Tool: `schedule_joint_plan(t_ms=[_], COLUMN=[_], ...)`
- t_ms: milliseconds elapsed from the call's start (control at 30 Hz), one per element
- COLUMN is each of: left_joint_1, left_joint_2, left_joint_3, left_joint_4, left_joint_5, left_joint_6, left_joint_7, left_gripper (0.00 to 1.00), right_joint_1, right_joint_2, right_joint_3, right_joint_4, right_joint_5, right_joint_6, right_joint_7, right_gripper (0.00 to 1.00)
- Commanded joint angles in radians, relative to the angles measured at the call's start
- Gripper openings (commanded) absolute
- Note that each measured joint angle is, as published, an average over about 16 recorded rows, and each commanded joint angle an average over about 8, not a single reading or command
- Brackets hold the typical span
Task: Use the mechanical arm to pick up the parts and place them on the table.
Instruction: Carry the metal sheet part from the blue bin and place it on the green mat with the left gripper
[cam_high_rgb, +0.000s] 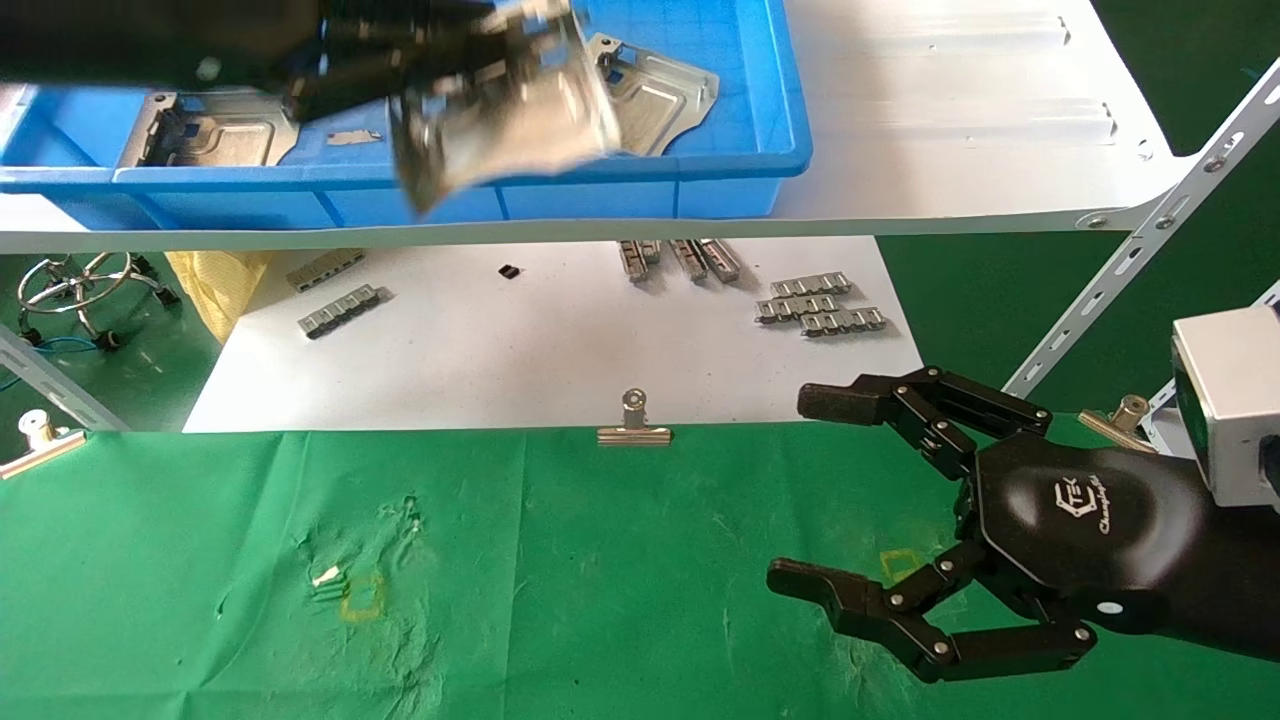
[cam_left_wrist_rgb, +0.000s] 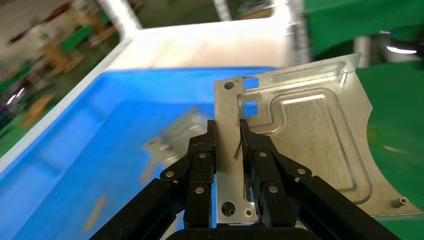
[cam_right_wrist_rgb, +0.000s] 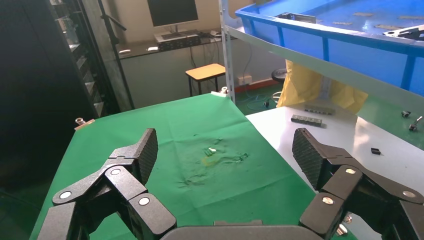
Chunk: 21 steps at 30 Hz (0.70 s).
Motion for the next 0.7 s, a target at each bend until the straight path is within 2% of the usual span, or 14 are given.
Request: schedule_joint_plan(t_ms=[33, 167, 300, 400, 533, 700], left_joint_1=[0.007, 0.109, 0.247, 0.332, 0.402, 0.474], left_joint_2=[-0.017, -0.099, -0.222, -0.300, -0.343, -0.352], left_joint_3=[-0.005, 0.031, 0.093, 0.150, 0.217, 0.247], left_joint_4=[-0.012, -0.195, -0.415, -0.517, -0.526, -0.418], left_joint_5=[-0.008, -0.126, -0.284, -0.337, -0.312, -0.312], left_joint_6=[0.065, 0.072, 0.066, 0.055, 0.044, 0.030], left_joint_7=[0.036, 0.073, 0.113, 0.181, 0.334, 0.535], left_gripper=[0.00, 0.00, 0.00, 0.00, 0.00, 0.00], right_joint_1=[0.000, 0.000, 0.000, 0.000, 0.000, 0.000], right_joint_2=[0.000, 0.000, 0.000, 0.000, 0.000, 0.000], right_joint_3=[0.000, 0.000, 0.000, 0.000, 0.000, 0.000], right_joint_4=[0.000, 0.000, 0.000, 0.000, 0.000, 0.000], right_joint_5=[0.000, 0.000, 0.000, 0.000, 0.000, 0.000], right_joint_6=[0.000, 0.000, 0.000, 0.000, 0.000, 0.000], right_joint_7=[0.000, 0.000, 0.000, 0.000, 0.000, 0.000], right_gripper=[1.00, 1.00, 1.00, 1.00, 1.00, 1.00])
